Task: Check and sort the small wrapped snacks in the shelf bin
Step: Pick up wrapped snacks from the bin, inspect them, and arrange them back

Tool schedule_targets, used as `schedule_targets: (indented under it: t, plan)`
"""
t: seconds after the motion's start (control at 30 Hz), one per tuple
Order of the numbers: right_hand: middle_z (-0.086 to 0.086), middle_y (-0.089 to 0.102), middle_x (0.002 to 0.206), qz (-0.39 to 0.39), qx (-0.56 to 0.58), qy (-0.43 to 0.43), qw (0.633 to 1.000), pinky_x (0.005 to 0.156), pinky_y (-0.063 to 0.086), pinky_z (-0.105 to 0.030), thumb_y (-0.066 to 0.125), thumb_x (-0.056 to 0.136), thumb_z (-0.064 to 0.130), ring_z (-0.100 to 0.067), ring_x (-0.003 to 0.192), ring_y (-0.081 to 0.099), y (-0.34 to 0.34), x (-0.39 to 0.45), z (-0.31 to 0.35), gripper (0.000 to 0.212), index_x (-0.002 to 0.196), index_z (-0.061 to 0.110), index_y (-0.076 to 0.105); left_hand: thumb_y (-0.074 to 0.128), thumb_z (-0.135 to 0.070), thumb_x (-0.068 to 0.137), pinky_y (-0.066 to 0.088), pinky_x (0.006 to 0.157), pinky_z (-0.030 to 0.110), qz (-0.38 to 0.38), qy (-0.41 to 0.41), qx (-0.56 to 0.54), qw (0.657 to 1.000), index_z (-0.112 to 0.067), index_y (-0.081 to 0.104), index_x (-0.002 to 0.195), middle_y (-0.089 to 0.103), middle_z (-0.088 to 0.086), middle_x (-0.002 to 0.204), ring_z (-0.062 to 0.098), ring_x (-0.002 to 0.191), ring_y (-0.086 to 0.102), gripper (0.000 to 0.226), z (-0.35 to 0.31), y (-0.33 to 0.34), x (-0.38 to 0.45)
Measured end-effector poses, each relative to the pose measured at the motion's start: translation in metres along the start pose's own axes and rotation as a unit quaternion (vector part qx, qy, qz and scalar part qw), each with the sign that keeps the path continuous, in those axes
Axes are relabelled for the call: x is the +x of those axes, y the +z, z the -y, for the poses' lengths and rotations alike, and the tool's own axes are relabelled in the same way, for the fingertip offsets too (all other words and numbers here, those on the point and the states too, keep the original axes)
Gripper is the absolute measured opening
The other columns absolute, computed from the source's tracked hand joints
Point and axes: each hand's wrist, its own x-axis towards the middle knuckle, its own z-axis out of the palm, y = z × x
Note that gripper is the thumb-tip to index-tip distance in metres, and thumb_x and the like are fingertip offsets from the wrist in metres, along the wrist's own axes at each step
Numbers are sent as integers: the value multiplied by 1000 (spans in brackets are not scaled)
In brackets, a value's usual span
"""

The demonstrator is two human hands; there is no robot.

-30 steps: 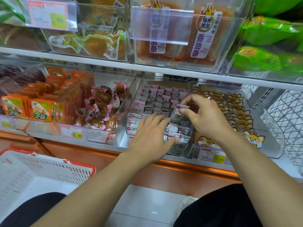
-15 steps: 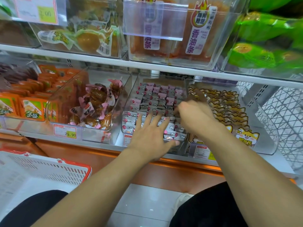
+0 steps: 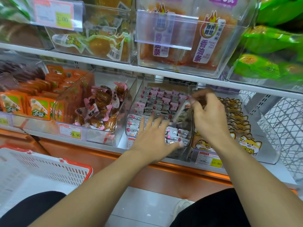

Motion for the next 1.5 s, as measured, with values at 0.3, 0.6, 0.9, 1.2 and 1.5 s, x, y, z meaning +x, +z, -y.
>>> schedule_targets:
  t: [0.3,0.6,0.9,1.2,1.5]
  plan:
    - [-15,75,107,133,454,326,818,75,61,-25,59,99,6,-21,95,75,8,-15,17,13,106,-3,62,81,-29,82,58,71,22,-120,-155,-588,785,-15,74,109,79,2,94,13,84,74,31,33,-60,-31]
    - [-22,73,113,292,492,382,726,80,62,-32,71,79,10,-33,102,73,20,-19,22,43,118,-5,66,83,-21,66,58,68,19,-78,-247,-778,573,-13,83,86,76,8,102,13,84,71,22,72,-73,-56]
    - [-20,73,114,315,501,361,721,76,62,-30,66,87,9,-33,104,73,24,-18,29,32,117,-2,63,76,-15,71,58,65,20,-133,-249,-741,609,-14,72,77,65,18,106,22,84,66,7,78,-79,-61]
    - [-3,77,104,330,323,105,881,83,62,-32,84,70,7,-21,97,74,17,-26,29,13,74,18,79,49,18,91,62,69,27,-84,-244,-765,590,-1,72,90,75,25,105,32,97,75,30,73,-79,-63]
    - [21,71,93,325,86,-110,935,74,52,-12,79,79,1,-3,89,69,15,-33,28,27,66,25,79,40,23,91,60,72,23,-123,-179,-700,680,-6,62,79,76,14,108,27,104,74,39,73,-78,-62]
